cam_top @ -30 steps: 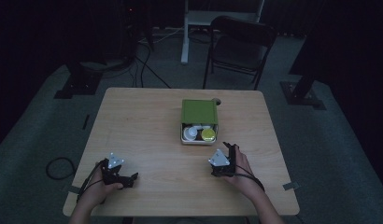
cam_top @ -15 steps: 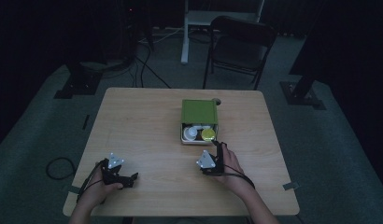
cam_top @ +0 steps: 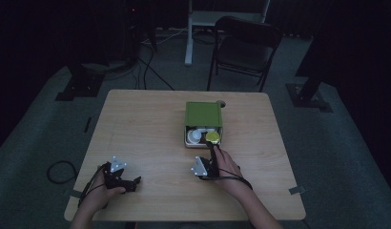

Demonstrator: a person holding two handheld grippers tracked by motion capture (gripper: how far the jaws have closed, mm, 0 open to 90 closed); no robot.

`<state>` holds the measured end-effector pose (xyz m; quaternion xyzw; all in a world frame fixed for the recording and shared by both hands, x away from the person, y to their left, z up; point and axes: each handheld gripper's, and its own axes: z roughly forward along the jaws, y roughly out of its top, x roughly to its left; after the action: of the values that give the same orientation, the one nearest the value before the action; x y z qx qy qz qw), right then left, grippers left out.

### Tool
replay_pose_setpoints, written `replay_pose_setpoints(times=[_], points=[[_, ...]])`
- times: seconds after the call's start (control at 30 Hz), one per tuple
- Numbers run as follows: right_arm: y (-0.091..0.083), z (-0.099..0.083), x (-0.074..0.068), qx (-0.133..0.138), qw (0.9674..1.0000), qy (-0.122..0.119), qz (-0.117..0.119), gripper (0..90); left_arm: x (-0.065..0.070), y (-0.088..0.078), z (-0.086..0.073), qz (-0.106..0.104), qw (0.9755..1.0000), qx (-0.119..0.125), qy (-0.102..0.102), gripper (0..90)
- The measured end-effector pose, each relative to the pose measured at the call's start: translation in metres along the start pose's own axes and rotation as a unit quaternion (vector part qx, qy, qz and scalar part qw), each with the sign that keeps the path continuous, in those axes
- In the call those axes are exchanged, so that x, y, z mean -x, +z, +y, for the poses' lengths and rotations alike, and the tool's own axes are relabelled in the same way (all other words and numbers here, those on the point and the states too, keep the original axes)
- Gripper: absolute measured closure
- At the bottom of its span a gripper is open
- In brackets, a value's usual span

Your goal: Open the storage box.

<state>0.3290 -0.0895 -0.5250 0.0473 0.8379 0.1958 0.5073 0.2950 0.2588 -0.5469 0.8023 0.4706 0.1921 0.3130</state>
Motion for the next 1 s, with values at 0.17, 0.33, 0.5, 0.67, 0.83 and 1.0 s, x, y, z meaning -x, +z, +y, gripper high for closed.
replay_pose_setpoints(times=[0.17,0.33,0.5,0.67,0.83,1.0], points=[[0.006,0.003,-0.002,-0.004,0.9990,-0.038,-0.024,36.0,0.000,0.000,0.000,0.000,1.0000,0.000,0.000,0.1],[0.013,0.004,-0.003,-0.012,0.9978,-0.059,-0.027,45.1,0.000,0.000,0.000,0.000,1.0000,0.000,0.000,0.1],[0.017,0.003,-0.005,-0.021,0.9976,-0.061,-0.024,50.3,0.000,0.000,0.000,0.000,1.0000,0.000,0.000,0.1],[0.022,0.003,-0.009,-0.011,0.9957,-0.083,-0.040,57.3,0.000,0.000,0.000,0.000,1.0000,0.000,0.000,0.1],[0.026,0.003,-0.011,-0.025,0.9927,-0.104,-0.056,60.5,0.000,0.000,0.000,0.000,1.0000,0.000,0.000,0.1],[0.027,0.004,-0.013,-0.025,0.9917,-0.112,-0.057,64.1,0.000,0.000,0.000,0.000,1.0000,0.000,0.000,0.1]])
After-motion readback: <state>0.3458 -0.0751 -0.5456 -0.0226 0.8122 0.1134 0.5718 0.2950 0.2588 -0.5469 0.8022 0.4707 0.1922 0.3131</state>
